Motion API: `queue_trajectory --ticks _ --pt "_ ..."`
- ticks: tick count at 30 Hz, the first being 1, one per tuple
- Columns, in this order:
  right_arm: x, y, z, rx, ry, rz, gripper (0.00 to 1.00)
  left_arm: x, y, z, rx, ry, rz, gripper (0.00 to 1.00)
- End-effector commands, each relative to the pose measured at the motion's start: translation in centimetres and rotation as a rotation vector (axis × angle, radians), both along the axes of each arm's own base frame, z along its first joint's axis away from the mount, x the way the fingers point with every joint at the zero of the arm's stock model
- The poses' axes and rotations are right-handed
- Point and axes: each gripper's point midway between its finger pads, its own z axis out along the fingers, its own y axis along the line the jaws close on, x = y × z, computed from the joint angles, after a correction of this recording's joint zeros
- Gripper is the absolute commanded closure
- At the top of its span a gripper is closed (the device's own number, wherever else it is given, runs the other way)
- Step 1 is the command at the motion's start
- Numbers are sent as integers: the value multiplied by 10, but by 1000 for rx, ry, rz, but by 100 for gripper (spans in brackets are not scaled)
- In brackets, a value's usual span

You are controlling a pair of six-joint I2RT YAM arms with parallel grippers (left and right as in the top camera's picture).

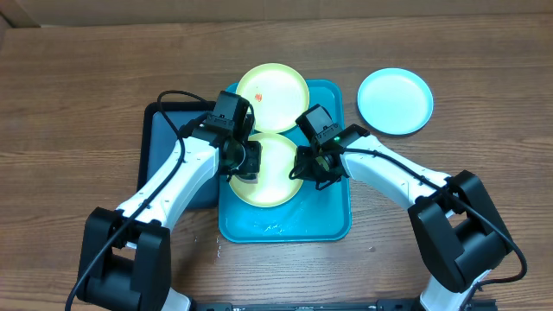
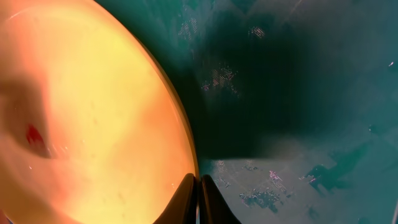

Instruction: Clean dirty plates on tray and stack at the side

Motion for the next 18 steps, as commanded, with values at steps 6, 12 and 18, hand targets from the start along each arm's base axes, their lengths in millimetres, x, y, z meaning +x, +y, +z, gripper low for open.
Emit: queue_trajectory --ticks 6,12,18 --pt "-10 9 2 -2 -1 38 91 -1 0 -2 9 3 9 96" --pt "-10 9 2 -9 -5 37 92 0 3 -3 31 -2 15 96" --pt "-10 9 2 -9 -5 37 96 -1 14 -5 82 2 53 96"
